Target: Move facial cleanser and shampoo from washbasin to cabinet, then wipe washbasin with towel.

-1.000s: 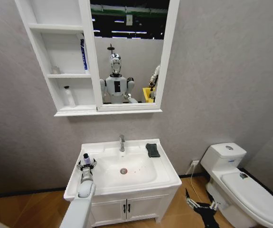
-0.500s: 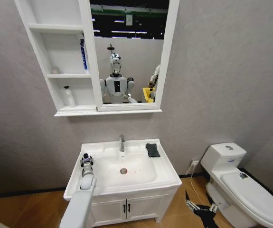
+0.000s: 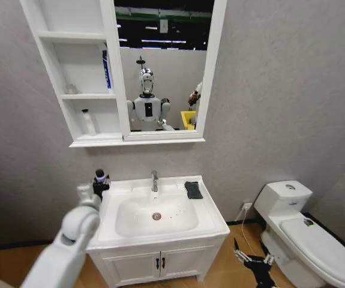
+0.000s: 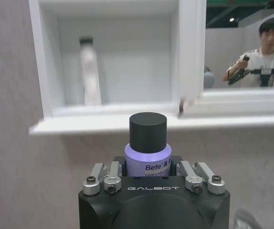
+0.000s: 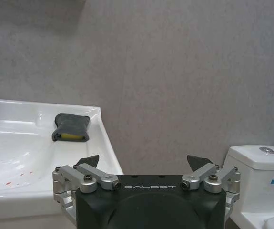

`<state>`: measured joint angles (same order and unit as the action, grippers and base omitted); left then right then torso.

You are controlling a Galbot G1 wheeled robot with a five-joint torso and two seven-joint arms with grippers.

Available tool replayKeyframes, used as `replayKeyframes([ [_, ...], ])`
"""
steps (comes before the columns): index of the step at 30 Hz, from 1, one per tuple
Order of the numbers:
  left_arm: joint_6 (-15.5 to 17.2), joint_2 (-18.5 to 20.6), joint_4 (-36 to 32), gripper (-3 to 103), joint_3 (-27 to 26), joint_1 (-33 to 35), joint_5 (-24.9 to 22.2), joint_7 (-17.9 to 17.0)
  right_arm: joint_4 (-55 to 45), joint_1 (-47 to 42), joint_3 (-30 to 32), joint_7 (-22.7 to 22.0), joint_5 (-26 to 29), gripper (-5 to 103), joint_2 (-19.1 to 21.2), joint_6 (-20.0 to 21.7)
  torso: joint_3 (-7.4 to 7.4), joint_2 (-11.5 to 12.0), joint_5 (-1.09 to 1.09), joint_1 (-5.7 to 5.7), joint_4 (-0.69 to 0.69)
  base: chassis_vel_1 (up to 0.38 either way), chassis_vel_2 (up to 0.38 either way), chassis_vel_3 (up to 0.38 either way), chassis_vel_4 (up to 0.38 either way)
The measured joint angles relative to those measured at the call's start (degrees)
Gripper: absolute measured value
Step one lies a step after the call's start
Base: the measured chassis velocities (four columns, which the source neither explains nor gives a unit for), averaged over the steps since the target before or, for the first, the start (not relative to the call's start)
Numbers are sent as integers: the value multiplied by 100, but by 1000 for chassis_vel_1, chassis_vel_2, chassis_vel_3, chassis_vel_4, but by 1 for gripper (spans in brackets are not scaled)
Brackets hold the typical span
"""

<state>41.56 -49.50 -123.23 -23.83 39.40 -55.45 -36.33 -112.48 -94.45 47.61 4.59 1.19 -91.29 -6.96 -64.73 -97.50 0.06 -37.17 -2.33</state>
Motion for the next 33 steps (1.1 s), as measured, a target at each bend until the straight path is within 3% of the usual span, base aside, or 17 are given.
replayKeyframes([
  [2,95,605,156,43,114,-767,-715,-126,20,-3,-56,4,-51,100,-32,-2,-1,1,-11,-2,1,0,0,0,0],
  [4,124,899,370,43,290,-1430,-1153,-134,33,-11,-76,7,-75,100,-41,-5,-2,2,-7,-3,2,0,0,0,0],
  [5,124,899,370,43,290,-1430,-1153,-134,33,-11,-76,7,-75,100,-41,-5,-2,2,-7,-3,2,0,0,0,0],
  [7,130,1040,856,43,847,-2485,-1692,-149,50,-14,-80,11,-101,100,-24,-12,-1,1,-5,-2,2,0,0,0,0],
  [8,130,1040,856,43,847,-2485,-1692,-149,50,-14,-80,11,-101,100,-24,-12,-1,1,-5,-2,2,0,0,0,0],
  [10,130,843,1484,43,1473,-3335,-1983,-114,52,-16,-78,15,-121,100,-21,-13,-2,1,-9,-2,2,0,0,0,0],
  [12,121,684,1877,43,1757,-3734,-2048,-90,40,-21,-79,16,-134,100,-18,-14,-2,1,-6,-2,-1,0,0,0,0],
  [13,103,499,2326,43,2039,-4109,-2044,-51,15,-43,-75,19,-137,100,-14,-14,-2,2,-3,-3,-1,0,0,0,0],
  [15,94,409,2572,43,2172,-4273,-1988,-3,-7,-53,-69,19,-136,100,-12,-14,-2,2,-3,-3,-3,0,0,0,0],
  [17,60,184,3256,43,2465,-4669,-1554,380,-30,-97,-17,19,-98,100,12,-31,-3,2,-5,-4,-1,0,0,0,0],
  [21,46,-91,4029,43,2737,-5076,-1160,748,-23,-191,4,19,-88,100,62,-98,-3,2,-6,-3,1,0,0,0,0],
  [27,51,-406,4928,43,3088,-5476,-752,1144,-3,-193,-11,18,-93,100,33,-125,-2,2,-4,-2,1,0,0,0,0],
  [33,38,-648,5468,43,3154,-5563,-574,1233,1,-182,20,12,-60,100,50,-136,-2,2,-5,-3,1,0,0,0,0],
])
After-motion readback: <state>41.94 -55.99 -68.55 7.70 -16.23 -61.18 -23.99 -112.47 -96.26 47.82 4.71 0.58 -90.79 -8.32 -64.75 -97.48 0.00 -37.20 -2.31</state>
